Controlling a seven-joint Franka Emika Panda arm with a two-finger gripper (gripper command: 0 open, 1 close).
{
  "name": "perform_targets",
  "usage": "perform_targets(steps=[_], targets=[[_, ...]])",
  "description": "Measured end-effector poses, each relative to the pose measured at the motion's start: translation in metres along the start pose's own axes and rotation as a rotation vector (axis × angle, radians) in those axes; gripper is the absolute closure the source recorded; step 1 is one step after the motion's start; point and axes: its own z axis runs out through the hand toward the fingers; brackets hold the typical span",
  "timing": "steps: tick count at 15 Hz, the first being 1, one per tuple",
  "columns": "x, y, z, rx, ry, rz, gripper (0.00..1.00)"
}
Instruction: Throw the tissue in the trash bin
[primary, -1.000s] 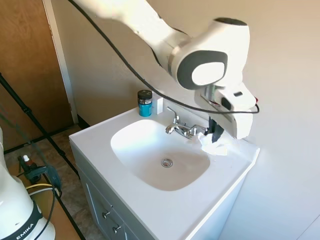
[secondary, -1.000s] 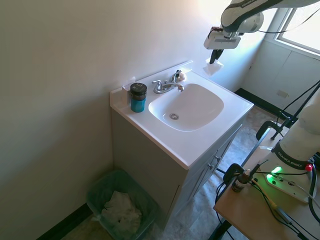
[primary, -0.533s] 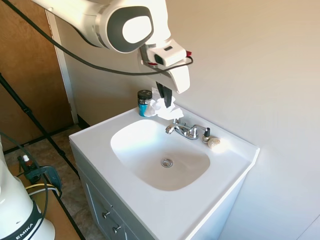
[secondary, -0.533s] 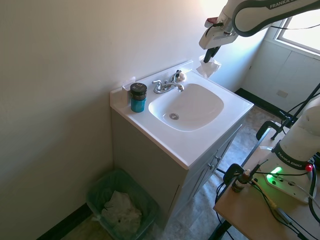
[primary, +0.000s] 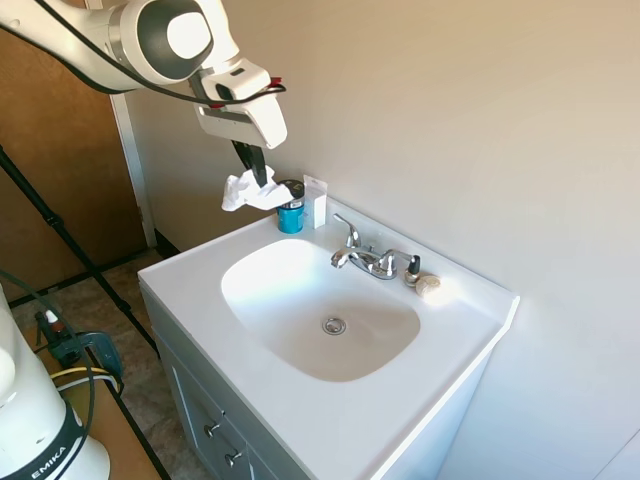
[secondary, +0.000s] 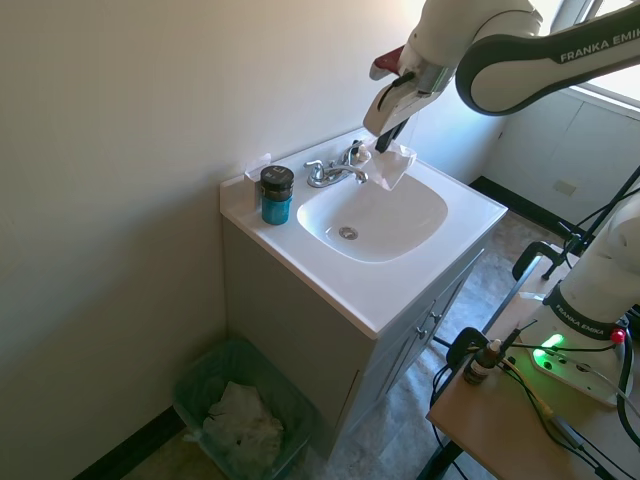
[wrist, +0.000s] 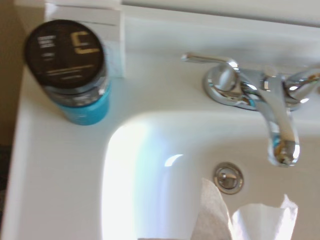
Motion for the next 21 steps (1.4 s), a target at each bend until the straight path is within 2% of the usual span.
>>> perform_targets(steps=[4, 8, 11, 14, 17, 21], targets=[[-0.069, -0.07, -0.001, -0.016, 0.037, -0.051, 1.0], [-0.124, -0.13, 0.029, -0.034, 0.034, -0.085, 1.0], [-0.183, -0.162, 0.069, -0.07, 0.007, -0.123, 1.0], [-0.23, -0.181, 0.135, -0.127, -0.001, -0.147, 1.0], [-0.257, -0.207, 0.193, -0.16, 0.005, -0.141, 1.0], [-0.275, -0.228, 0.246, -0.189, 0.013, -0.128, 1.0]])
